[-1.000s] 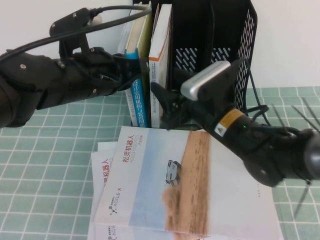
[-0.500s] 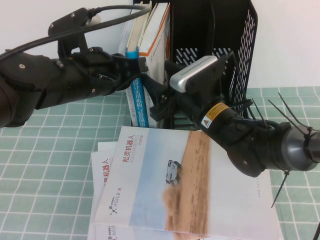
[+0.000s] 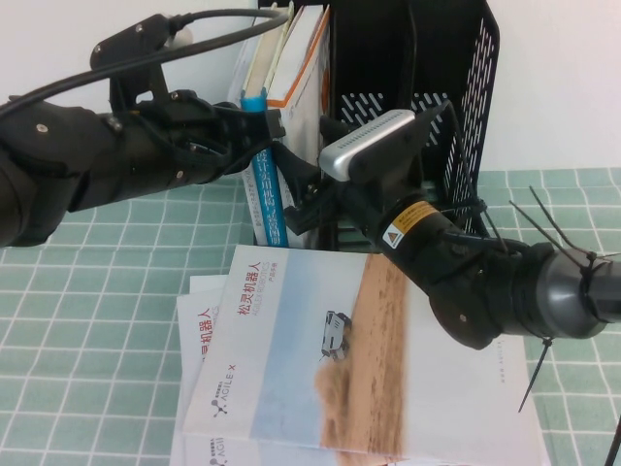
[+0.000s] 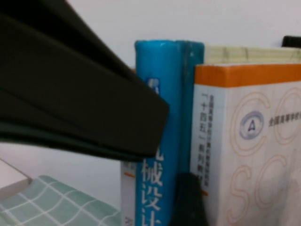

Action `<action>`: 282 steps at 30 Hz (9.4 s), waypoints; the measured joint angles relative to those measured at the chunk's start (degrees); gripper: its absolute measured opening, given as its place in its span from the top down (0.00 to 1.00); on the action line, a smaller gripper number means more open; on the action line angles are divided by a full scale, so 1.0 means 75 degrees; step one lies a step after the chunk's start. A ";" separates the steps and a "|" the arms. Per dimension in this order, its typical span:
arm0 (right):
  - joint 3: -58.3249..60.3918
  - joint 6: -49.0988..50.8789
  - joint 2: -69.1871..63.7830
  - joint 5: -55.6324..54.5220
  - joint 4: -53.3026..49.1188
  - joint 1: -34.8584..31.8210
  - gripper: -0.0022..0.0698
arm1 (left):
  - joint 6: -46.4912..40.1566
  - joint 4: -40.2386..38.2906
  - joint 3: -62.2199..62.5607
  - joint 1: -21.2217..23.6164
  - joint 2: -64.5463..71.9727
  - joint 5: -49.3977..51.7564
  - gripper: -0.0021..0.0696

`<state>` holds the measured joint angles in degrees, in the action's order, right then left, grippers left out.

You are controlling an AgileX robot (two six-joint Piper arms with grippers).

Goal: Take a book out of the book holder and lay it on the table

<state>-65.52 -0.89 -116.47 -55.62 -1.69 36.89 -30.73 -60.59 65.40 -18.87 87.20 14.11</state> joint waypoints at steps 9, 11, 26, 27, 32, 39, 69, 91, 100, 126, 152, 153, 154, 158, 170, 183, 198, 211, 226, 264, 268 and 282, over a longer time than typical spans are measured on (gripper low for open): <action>0.0598 -0.1306 0.0382 -0.0077 0.1091 0.0101 0.27 | 0.0000 0.0000 0.0000 0.0069 0.0023 -0.0130 0.97; 0.0949 -0.1377 0.0618 -0.0077 0.1193 0.0084 0.27 | 0.0000 0.0000 0.0000 0.0083 0.0036 -0.0144 0.97; 0.1341 -0.0692 0.0551 -0.0323 0.0640 0.0024 0.34 | 0.0000 -0.0063 0.0000 0.0083 0.0036 -0.0190 0.97; 0.1279 -0.0692 0.0514 -0.0341 0.0673 0.0024 0.34 | 0.0000 -0.0101 0.0000 0.0083 0.0036 -0.0190 0.97; 0.0943 -0.0572 0.0287 -0.0352 0.0670 0.0024 0.34 | 0.0010 -0.0166 0.0000 0.0083 0.0036 -0.0190 0.97; 0.0848 -0.0493 -0.0005 -0.0113 0.0966 0.0024 0.40 | 0.0010 -0.0192 0.0000 0.0083 0.0036 -0.0190 0.97; 0.0518 -0.1290 0.0375 0.0074 0.0866 0.0102 0.68 | -0.0029 -0.0328 0.0352 0.0096 -0.0232 0.0578 0.97; 0.1008 -0.2064 0.1155 -0.0422 0.0052 0.0175 0.63 | -0.0203 -0.0328 0.0642 0.0096 -0.0431 0.0996 0.97; 0.1168 -0.2455 0.1474 -0.0201 0.0368 0.0224 0.63 | -0.0314 -0.0429 0.0642 0.0096 -0.0431 0.0784 0.97; 0.1218 -0.3723 0.4028 0.1213 -0.0546 0.0236 0.74 | -0.0456 0.0236 0.1407 0.0096 -0.1493 0.1182 0.97; 0.3839 -0.2016 0.4665 0.1980 -0.5825 0.0338 0.74 | -0.0456 0.0869 0.1425 0.0096 -0.2666 0.1239 0.97; 0.3938 -0.2016 0.4665 0.1912 -0.5852 0.0347 0.74 | -0.0456 0.0869 0.1425 0.0096 -0.2666 0.1231 0.97; 0.4066 -0.2016 0.4665 0.1776 -0.5874 0.0358 0.74 | -0.0456 0.0869 0.1425 0.0096 -0.2666 0.1244 0.97; 0.4257 -0.1999 0.4423 0.1276 -0.5922 0.0421 0.74 | -0.0456 0.0623 0.1425 0.0096 -0.2666 0.1244 0.97; 0.4257 -0.2573 0.3353 0.1072 -0.5925 0.1150 0.74 | -0.0456 0.0518 0.1425 0.0096 -0.2666 0.1645 0.97; 0.4213 -0.0237 0.2927 0.0017 -0.5773 0.1150 0.34 | -0.0126 0.1991 0.1425 0.0096 -0.2666 0.2681 0.97; 0.3505 -0.3596 0.6326 0.3914 -0.1796 0.1135 0.80 | 0.3384 0.7071 0.1425 0.0096 -0.3013 0.4155 0.97; 0.2283 -1.6285 0.8936 0.3576 1.1881 0.1005 0.96 | 0.3697 0.7500 0.0718 0.0096 -0.3976 0.4311 0.97; 0.3667 -1.8625 1.1606 0.2322 1.3745 0.1137 0.97 | 0.3773 0.7004 -0.2935 0.0096 -0.6207 0.1334 0.97; 0.4616 -0.1815 1.2296 1.3218 -0.1564 0.1143 0.97 | 0.2184 0.5119 -0.5643 0.0096 -0.6247 -0.2113 0.97; 0.5476 -0.1420 1.3302 1.2673 -0.1564 0.1143 0.97 | 0.2616 0.5080 -0.5878 0.0096 -0.6247 -0.2238 0.97; 0.6307 -0.1306 1.4172 1.2173 -0.0779 0.1143 0.97 | 0.3080 0.4790 -0.5972 0.0096 -0.6247 -0.0670 0.97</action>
<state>-18.22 -10.68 -10.18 35.67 -7.53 45.46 -7.63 -24.66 20.62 -18.16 40.35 9.09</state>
